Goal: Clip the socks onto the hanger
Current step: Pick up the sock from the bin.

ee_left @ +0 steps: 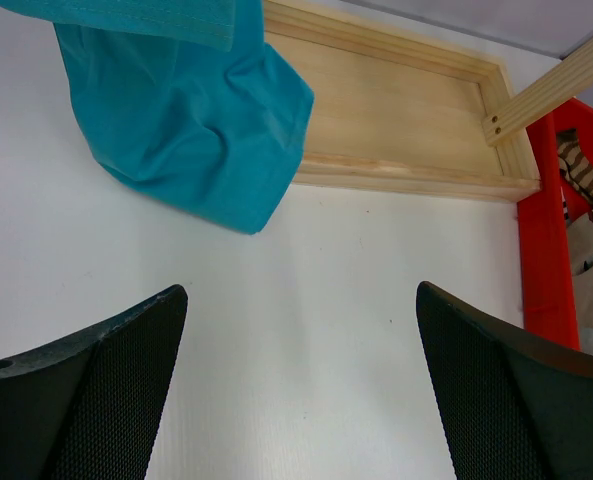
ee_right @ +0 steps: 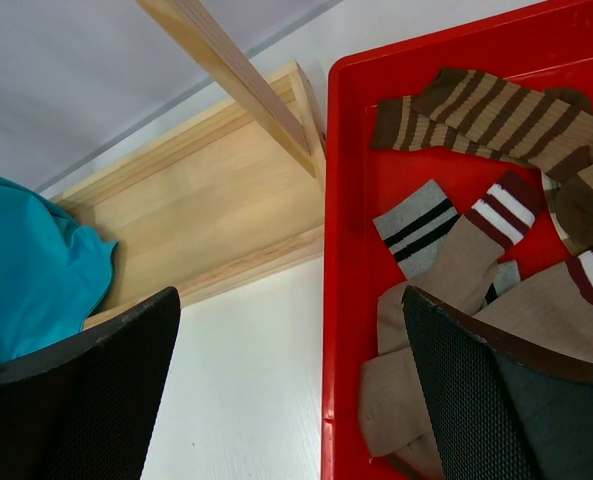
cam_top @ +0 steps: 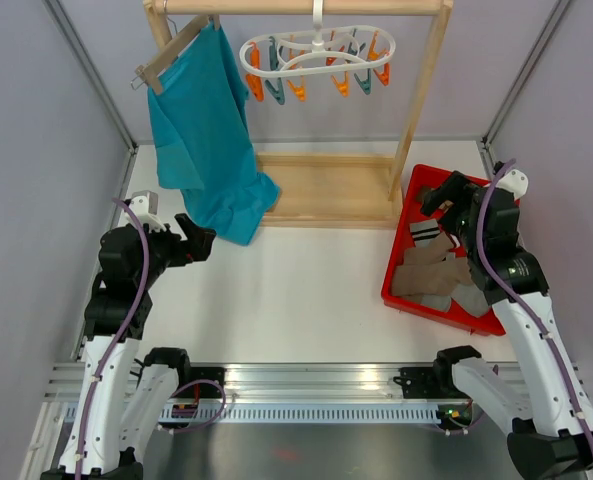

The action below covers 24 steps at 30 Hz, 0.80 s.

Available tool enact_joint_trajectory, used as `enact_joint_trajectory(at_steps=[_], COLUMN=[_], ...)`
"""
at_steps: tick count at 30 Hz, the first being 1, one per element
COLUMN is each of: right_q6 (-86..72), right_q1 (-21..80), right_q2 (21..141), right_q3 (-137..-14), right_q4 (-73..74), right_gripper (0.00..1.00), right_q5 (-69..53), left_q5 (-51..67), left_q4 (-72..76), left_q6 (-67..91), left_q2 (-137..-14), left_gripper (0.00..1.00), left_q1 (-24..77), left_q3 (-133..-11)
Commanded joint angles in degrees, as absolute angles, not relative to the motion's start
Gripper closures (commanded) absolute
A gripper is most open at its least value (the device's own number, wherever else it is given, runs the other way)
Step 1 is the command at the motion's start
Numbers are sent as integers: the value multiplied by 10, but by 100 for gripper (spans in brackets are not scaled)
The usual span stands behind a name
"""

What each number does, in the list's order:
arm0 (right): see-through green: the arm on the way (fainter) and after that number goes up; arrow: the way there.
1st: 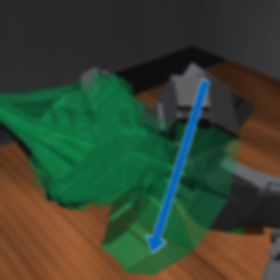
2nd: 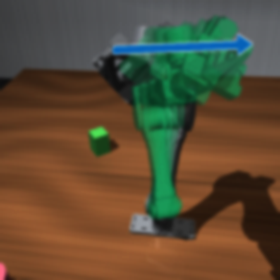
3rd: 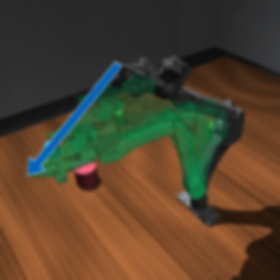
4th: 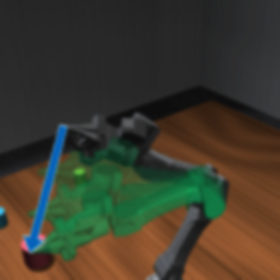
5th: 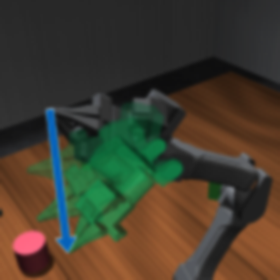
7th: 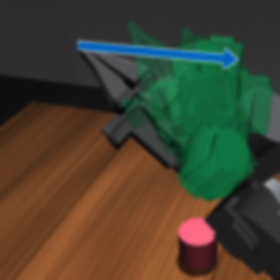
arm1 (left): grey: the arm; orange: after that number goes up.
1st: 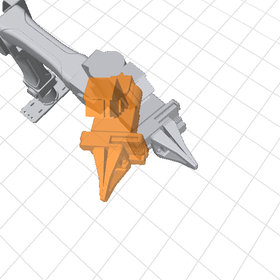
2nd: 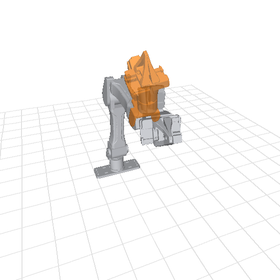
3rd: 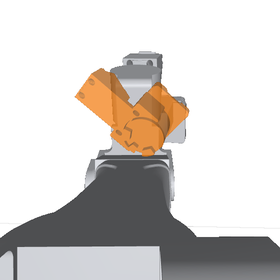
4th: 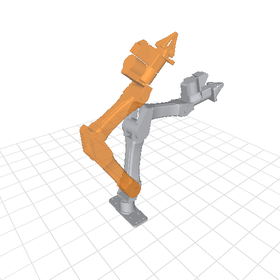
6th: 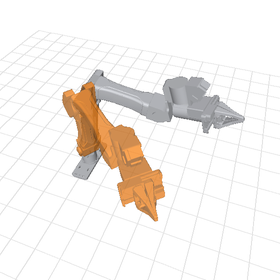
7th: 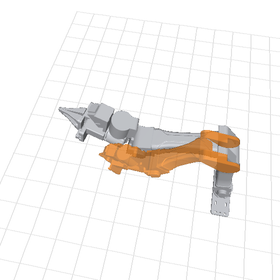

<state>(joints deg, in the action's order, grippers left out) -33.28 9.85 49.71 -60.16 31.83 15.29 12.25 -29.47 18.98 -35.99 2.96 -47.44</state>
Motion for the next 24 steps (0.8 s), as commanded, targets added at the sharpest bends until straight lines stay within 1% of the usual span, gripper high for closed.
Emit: enact_joint_trajectory(at_steps=[1, 9, 15, 17, 19, 21, 24], right_q6=[-350, -390, -415, -421, -429, -436, -446], right_q1=[97, 97, 85, 71, 36, 0, -59], right_q2=[508, 554, 626, 647, 675, 696, 728], right_q3=[-632, -657, -661, -656, -643, -628, -606], right_q4=[330, 374, 388, 389, 386, 378, 361], right_gripper=[2, 2, 2, 2, 2, 6, 9], right_q5=[177, 224, 263, 265, 248, 236, 221], left_q5=[132, 132, 132, 131, 131, 132, 137], left_q4=[-287, -287, -287, -287, -287, -287, -287], left_q6=[206, 206, 207, 207, 207, 207, 208], left_q2=[-359, -360, -360, -360, -360, -360, -359], left_gripper=[0, 0, 0, 0, 0, 0, 0], left_q1=[26, 26, 26, 26, 26, 26, 27], left_q3=[-479, -479, -479, -478, -478, -478, -478])
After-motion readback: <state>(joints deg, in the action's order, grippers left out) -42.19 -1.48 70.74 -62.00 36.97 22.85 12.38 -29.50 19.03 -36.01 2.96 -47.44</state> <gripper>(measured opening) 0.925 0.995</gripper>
